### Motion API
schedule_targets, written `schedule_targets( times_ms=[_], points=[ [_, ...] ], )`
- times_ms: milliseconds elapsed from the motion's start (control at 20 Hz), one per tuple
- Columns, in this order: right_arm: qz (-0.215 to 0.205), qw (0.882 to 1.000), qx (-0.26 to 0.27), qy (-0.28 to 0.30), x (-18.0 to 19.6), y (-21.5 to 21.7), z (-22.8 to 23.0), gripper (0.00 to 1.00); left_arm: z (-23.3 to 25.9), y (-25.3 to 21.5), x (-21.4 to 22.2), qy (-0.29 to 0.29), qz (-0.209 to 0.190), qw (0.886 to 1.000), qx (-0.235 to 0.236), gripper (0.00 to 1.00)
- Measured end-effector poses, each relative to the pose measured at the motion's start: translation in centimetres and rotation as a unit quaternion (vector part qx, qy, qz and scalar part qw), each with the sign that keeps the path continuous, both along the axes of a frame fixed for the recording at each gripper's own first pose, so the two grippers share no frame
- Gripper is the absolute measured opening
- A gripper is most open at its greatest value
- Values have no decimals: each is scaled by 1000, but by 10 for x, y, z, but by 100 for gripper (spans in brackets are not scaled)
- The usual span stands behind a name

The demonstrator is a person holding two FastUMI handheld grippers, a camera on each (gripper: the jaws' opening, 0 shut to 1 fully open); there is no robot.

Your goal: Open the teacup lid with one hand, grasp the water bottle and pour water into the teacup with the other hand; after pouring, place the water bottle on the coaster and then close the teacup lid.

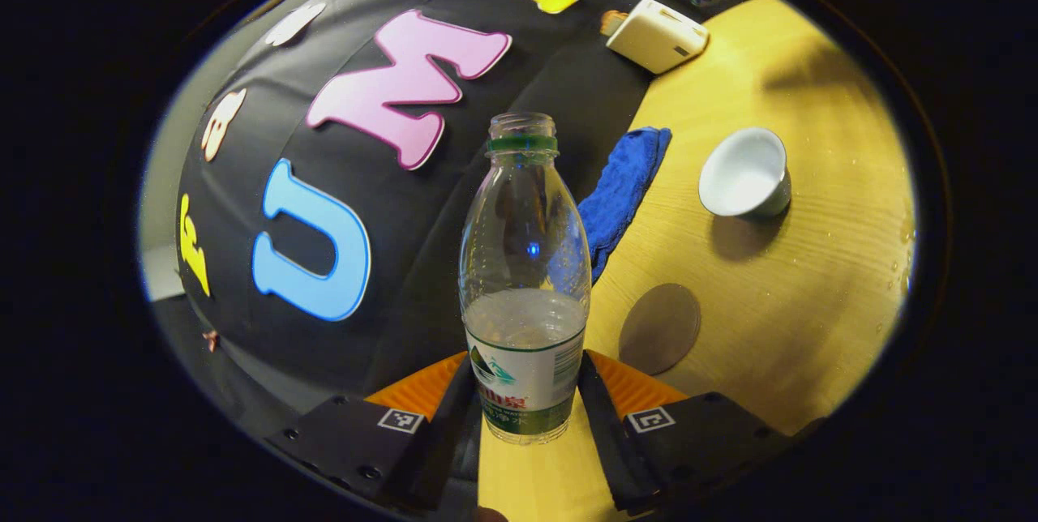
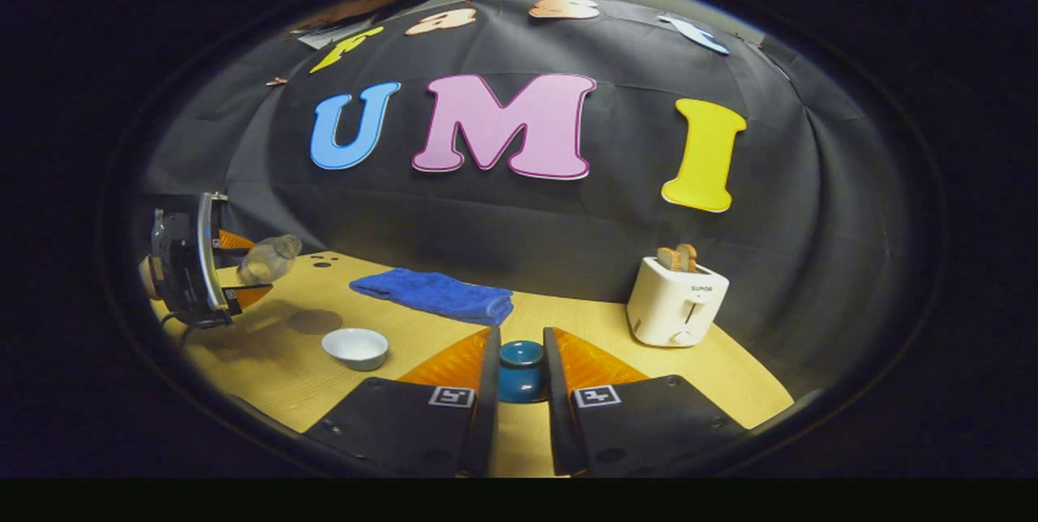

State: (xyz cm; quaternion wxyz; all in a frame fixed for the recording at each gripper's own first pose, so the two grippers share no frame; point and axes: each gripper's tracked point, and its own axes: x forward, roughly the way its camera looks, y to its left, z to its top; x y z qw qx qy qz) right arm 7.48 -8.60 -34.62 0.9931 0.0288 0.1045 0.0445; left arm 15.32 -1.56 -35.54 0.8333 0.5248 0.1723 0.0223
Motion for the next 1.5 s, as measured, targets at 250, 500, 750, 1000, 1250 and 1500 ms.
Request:
schedule_targets(
  times_ms=[250, 500, 750, 1000, 1250, 1500],
  points=[
    [-7, 1000, 0, -1, -1, -9, -1, 30, 0, -7, 12, 9, -26, 997, 78, 76],
    [-12, 1000, -4, -2, 4, -19, -2, 30, -1, -10, 19, 10, -41, 990, 134, 76],
    [-12, 1000, -8, -2, 4, -24, -3, 30, 3, -11, 23, 8, -55, 982, 181, 76],
    [-10, 1000, -8, -3, 2, -26, -4, 30, 7, -6, 27, 13, -61, 973, 223, 76],
    [-8, 1000, -20, -4, 0, -28, -5, 30, 4, -3, 30, 16, -65, 966, 249, 76],
    [-8, 1000, -20, -3, -1, -27, -8, 30, 6, -7, 34, 13, -79, 959, 272, 76]
  ],
)
